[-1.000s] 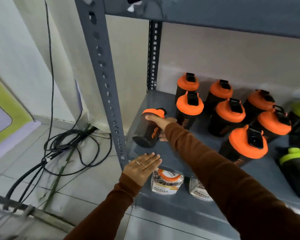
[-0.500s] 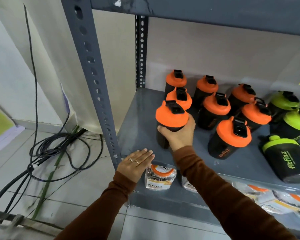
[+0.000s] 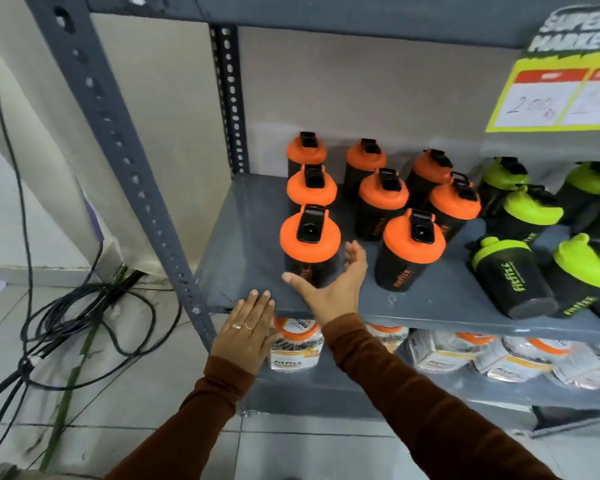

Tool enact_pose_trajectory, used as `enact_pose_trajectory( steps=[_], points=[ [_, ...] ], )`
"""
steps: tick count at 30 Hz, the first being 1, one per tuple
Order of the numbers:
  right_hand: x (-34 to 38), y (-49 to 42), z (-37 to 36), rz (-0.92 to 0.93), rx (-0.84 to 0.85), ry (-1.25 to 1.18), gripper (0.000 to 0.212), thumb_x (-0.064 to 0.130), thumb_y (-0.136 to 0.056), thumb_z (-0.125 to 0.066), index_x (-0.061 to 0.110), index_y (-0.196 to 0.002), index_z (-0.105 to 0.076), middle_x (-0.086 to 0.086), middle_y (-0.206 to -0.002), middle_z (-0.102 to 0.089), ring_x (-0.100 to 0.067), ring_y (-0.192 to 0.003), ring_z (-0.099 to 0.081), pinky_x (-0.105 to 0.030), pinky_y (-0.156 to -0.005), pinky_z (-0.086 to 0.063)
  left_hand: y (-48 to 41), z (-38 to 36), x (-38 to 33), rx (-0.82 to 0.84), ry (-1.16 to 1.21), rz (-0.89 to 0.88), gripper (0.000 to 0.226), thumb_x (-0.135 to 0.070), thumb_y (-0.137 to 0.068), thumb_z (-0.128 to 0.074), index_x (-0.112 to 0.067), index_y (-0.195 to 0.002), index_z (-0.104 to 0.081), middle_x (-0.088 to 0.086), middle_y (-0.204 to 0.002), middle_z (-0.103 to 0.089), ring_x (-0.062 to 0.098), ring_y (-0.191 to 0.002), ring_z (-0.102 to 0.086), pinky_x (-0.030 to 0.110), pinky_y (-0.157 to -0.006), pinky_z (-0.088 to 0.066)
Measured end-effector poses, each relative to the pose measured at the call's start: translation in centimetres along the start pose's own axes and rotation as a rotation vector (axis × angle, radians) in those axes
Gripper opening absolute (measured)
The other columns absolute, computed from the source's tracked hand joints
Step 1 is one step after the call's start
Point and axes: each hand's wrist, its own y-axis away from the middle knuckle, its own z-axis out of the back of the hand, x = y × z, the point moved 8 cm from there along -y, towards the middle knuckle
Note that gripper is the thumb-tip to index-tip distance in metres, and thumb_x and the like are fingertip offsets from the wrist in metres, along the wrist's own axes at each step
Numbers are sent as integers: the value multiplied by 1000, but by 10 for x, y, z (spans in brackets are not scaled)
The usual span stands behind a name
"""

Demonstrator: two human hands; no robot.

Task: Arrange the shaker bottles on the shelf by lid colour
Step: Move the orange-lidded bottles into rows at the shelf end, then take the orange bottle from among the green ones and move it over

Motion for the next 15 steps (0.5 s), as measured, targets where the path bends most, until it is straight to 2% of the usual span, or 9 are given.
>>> enact_pose_trajectory(
  steps=[2, 3, 4, 5, 8, 11, 13, 15],
  points=[
    [-3, 10, 21, 106, 9, 113, 103, 53, -52, -77, 9, -131, -27, -6, -127, -34, -22, -124, -37, -32, -108, -31, 5, -9, -17, 43, 45, -18, 57, -44, -96, -15, -5, -135, -30, 11, -150, -26, 27, -135, -28, 31, -115, -3],
    [-4, 14, 35, 182, -7, 166, 93, 55, -57, -71, 9, -127, -32, -6, -122, -37, -25, -118, -42, -37, -104, -37, 4, -12, -31, 29, 65, -51, 58, -45, -95, -16, -7, -140, -22, 7, -155, -7, 24, -141, -13, 31, -115, -3],
    [-5, 17, 51, 252, -43, 211, 81, 56, -64, -67, 10, -121, -35, -7, -117, -38, -28, -111, -45, -42, -99, -41, 0, -14, -46, 5, 76, -86, 58, -45, -95, -18, -9, -141, -19, 3, -156, 2, 21, -143, -4, 32, -115, -3],
    [-8, 19, 68, 305, -94, 249, 69, 58, -70, -62, 12, -116, -37, -7, -113, -39, -29, -107, -47, -46, -94, -43, -6, -15, -62, -10, 83, -118, 57, -44, -95, -20, -9, -140, -23, 2, -156, -1, 20, -143, -2, 33, -115, -6],
    [-12, 13, 129, 366, -284, 301, 46, 57, -85, -43, 15, -104, -40, -13, -104, -46, -25, -101, -46, -50, -87, -43, -37, -15, -116, -24, 59, -240, 49, -41, -93, -29, -7, -126, -41, 5, -139, -39, 25, -136, -19, 35, -113, -12],
    [-3, -10, 194, 427, -448, 502, 37, 42, -86, -47, 9, -102, -41, -27, -97, -54, -28, -96, -42, -43, -87, -36, -69, -15, -171, 10, 43, -363, 53, -42, -84, -40, -8, -126, -40, 5, -128, -57, 23, -127, -39, 34, -111, -12],
    [3, -37, 228, 407, -476, 746, 43, 32, -76, -54, 2, -105, -45, -29, -100, -56, -33, -98, -41, -43, -89, -33, -87, -19, -202, 46, 73, -395, 53, -42, -83, -39, -9, -125, -41, 3, -125, -61, 22, -123, -46, 34, -110, -13],
    [-4, -70, 246, 223, -327, 990, 61, 27, -69, -62, -5, -117, -44, -31, -113, -53, -41, -106, -45, -46, -94, -38, -106, -24, -226, 98, 115, -391, 54, -43, -82, -39, -9, -124, -43, 5, -125, -61, 23, -120, -52, 34, -109, -17]
  ],
)
